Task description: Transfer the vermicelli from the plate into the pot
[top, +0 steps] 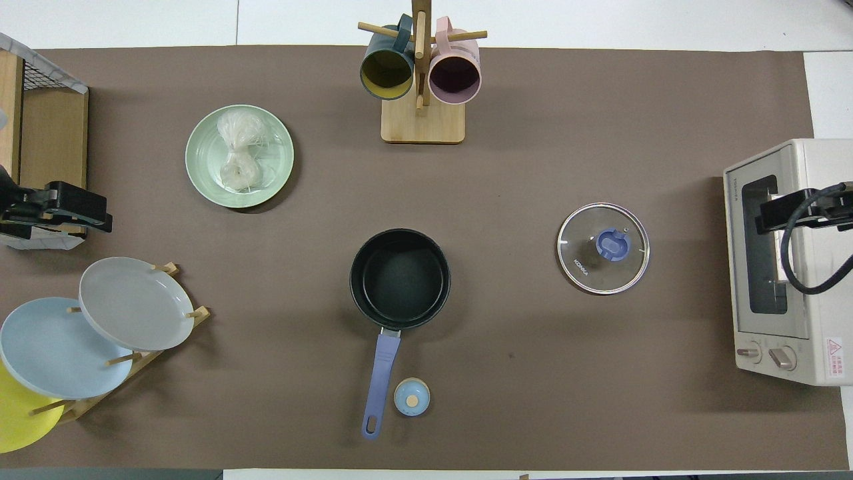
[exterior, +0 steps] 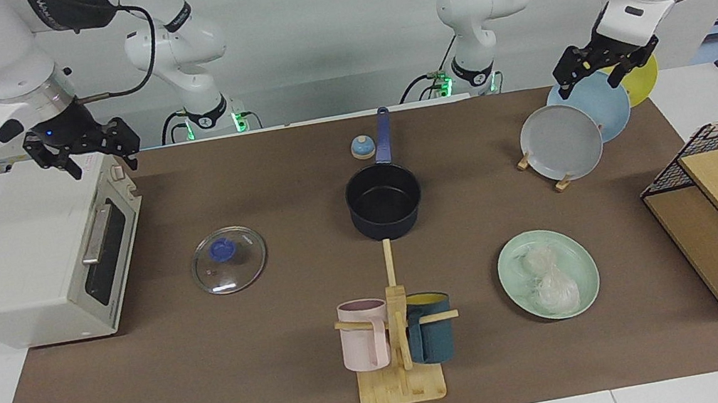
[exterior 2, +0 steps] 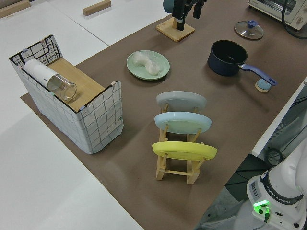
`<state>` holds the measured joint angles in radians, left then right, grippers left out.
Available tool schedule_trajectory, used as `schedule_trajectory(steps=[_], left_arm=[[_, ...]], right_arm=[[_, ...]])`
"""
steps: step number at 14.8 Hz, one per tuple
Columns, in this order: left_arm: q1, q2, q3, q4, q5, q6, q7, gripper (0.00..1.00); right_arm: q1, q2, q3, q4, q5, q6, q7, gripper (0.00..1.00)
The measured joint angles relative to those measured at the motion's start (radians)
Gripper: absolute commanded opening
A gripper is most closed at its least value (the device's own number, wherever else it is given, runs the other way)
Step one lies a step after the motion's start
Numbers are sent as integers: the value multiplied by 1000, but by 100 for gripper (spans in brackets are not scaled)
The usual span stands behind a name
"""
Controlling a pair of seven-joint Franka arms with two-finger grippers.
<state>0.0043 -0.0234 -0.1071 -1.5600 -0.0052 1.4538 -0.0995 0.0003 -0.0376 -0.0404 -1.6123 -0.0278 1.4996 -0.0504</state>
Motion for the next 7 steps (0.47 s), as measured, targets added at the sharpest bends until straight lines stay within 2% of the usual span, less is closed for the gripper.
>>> schedule_trajectory(steps=[7], left_arm=[[0,0,-1,0,-1,16,0,100]], right_arm=[[0,0,0,0,0,0,0,100]])
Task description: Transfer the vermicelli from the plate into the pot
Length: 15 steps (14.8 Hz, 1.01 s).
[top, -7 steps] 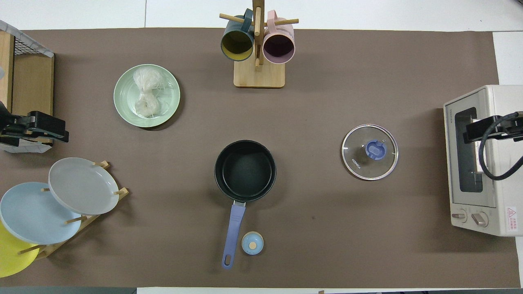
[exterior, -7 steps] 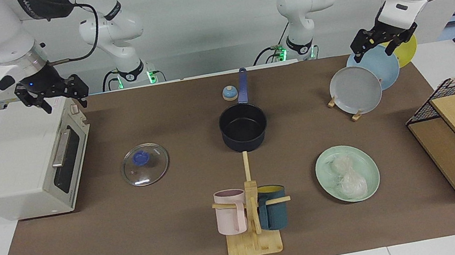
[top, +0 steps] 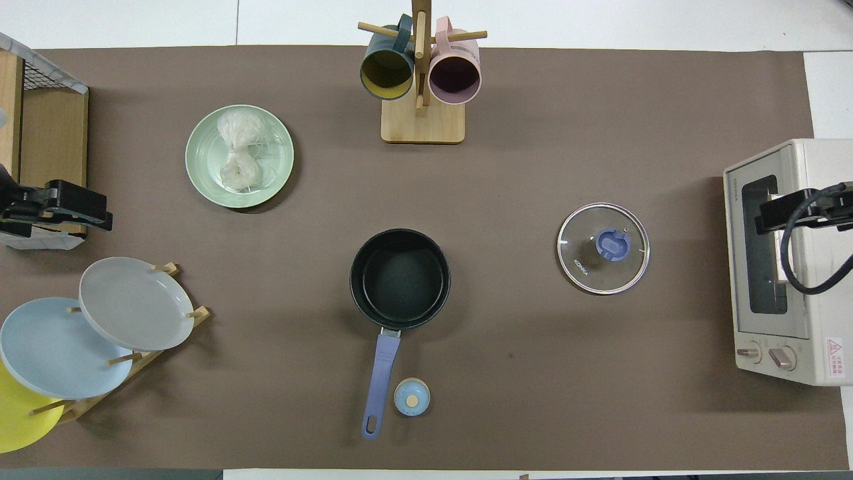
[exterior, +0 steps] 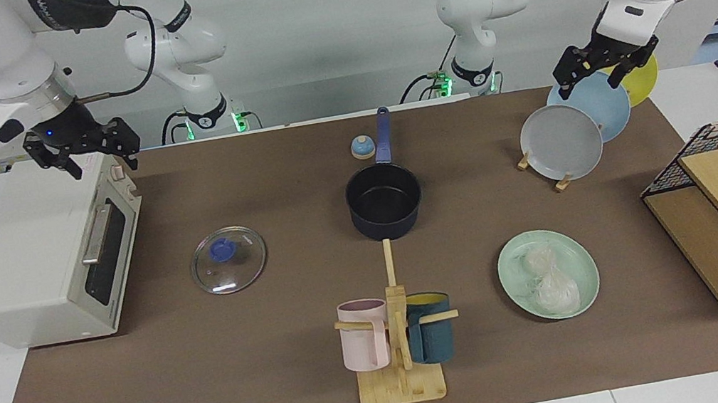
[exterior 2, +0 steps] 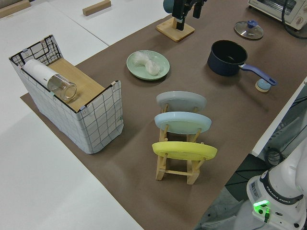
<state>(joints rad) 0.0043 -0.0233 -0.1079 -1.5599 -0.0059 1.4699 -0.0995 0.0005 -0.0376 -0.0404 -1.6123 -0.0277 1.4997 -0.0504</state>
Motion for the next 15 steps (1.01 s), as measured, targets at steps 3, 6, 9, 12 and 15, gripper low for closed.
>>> schedule_trajectory(steps=[3,6,9,12,15], left_arm=[[0,7,-1,0,-8,40,0,100],[-13,61,-9,-6,-14,112,0,100],[-51,214,-13,-14,-14,294,-1,100],[-74,383,-15,-16,-13,479,31,100],[-82,493,-15,-14,17,588,102,100]], right_arm=[[1,0,0,0,0,17,0,100],[2,3,0,-5,1,53,0,100],[10,12,1,-35,22,106,1,100],[59,33,2,-83,44,194,43,100],[126,80,5,-161,45,333,84,100]])
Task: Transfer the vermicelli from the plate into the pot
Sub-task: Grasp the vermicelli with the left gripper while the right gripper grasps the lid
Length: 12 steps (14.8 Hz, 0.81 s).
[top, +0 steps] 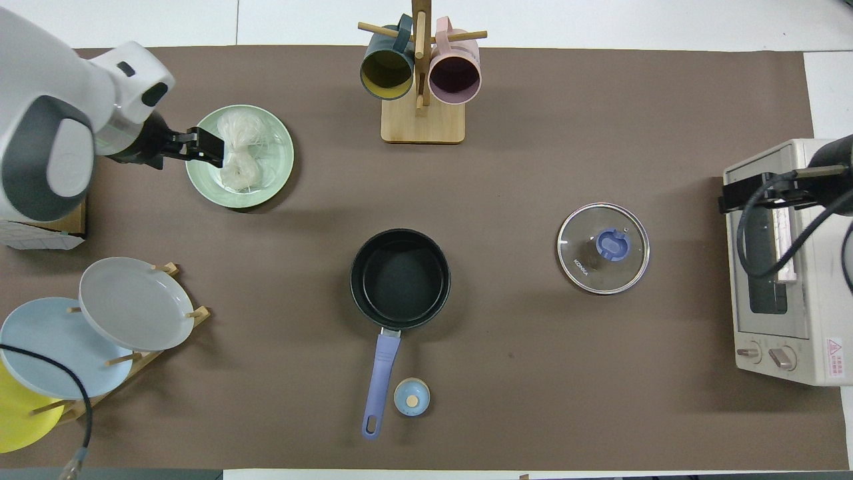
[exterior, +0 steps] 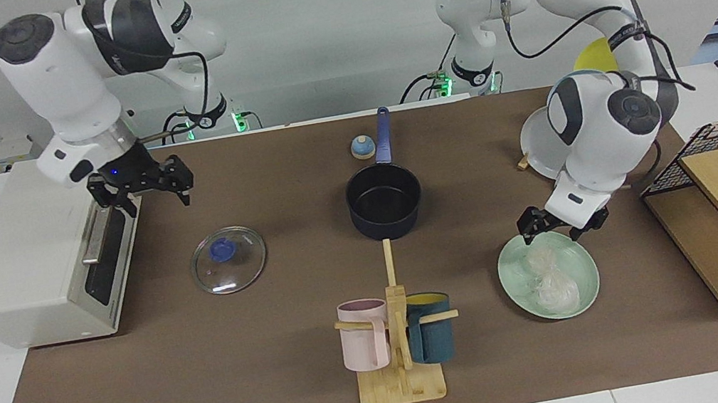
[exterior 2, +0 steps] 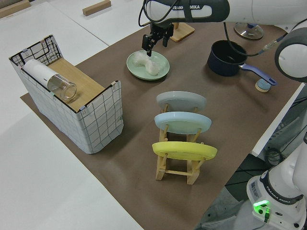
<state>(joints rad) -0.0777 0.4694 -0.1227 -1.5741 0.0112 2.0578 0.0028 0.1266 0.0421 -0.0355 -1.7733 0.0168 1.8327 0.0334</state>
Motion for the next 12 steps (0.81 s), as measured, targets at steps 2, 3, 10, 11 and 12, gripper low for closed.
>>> schedule_trajectory(steps=[2,3,10,11,12], left_arm=[[-3,39,0,1,18,45,17,100],[-7,51,0,1,30,59,22,100],[-21,78,0,-32,77,145,39,22],[-21,78,0,-32,82,145,41,0],[-20,78,1,-32,83,145,45,0]], right_arm=[[8,25,0,-68,0,99,3,100],[8,31,-2,-104,0,143,3,100],[16,41,0,-347,0,433,3,100],[19,45,1,-370,0,453,3,100],[23,51,1,-387,0,466,3,100]])
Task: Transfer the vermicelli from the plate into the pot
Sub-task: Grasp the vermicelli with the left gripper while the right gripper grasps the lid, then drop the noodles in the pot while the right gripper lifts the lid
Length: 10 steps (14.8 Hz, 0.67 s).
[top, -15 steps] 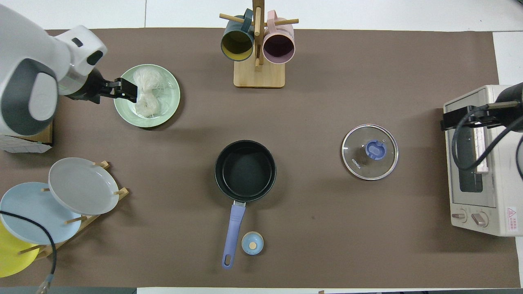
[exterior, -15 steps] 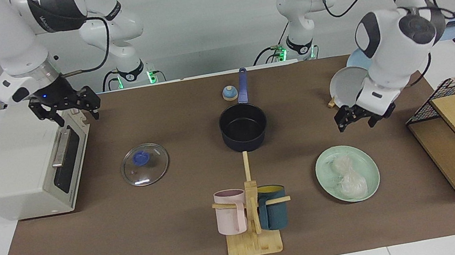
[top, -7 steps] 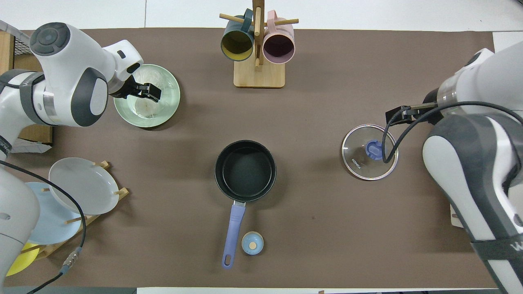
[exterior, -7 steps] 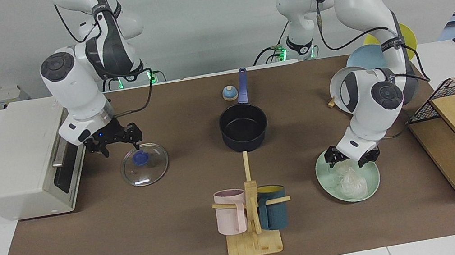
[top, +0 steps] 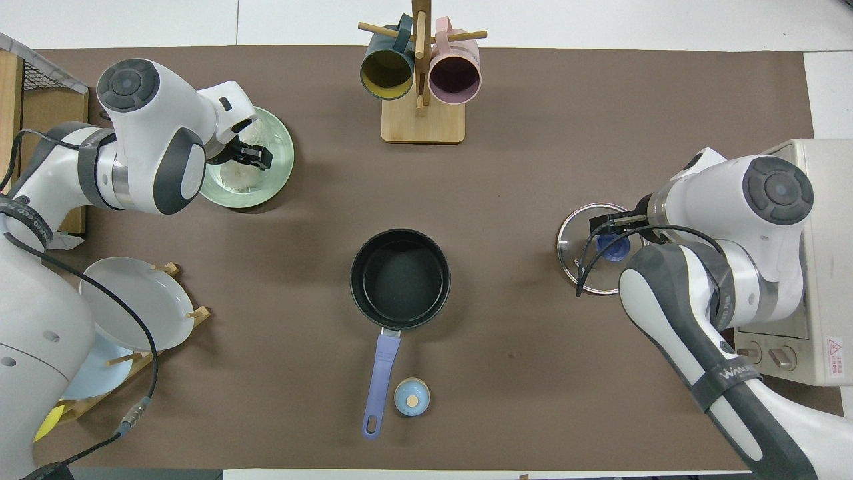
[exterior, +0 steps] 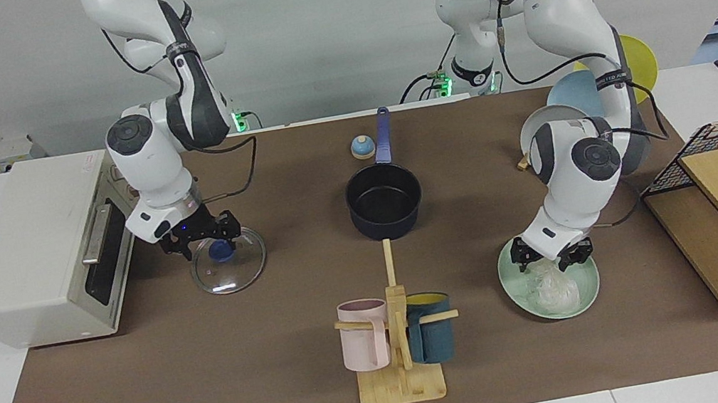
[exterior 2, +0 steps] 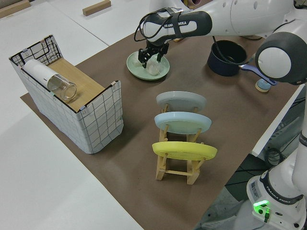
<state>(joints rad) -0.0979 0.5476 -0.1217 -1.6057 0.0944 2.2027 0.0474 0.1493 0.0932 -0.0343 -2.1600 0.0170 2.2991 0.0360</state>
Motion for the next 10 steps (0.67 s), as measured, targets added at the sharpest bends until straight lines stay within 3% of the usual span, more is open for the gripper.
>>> schedule_trajectory(steps=[5,7,10], left_arm=[[10,-2,4,44,-10,-72,26,0],[11,-18,4,121,-90,-203,26,0],[12,-133,8,203,-242,-487,-27,0]], right_arm=[[11,44,0,-44,0,73,-39,95],[12,49,0,-47,0,75,-44,88],[12,49,0,-50,0,75,-46,88]])
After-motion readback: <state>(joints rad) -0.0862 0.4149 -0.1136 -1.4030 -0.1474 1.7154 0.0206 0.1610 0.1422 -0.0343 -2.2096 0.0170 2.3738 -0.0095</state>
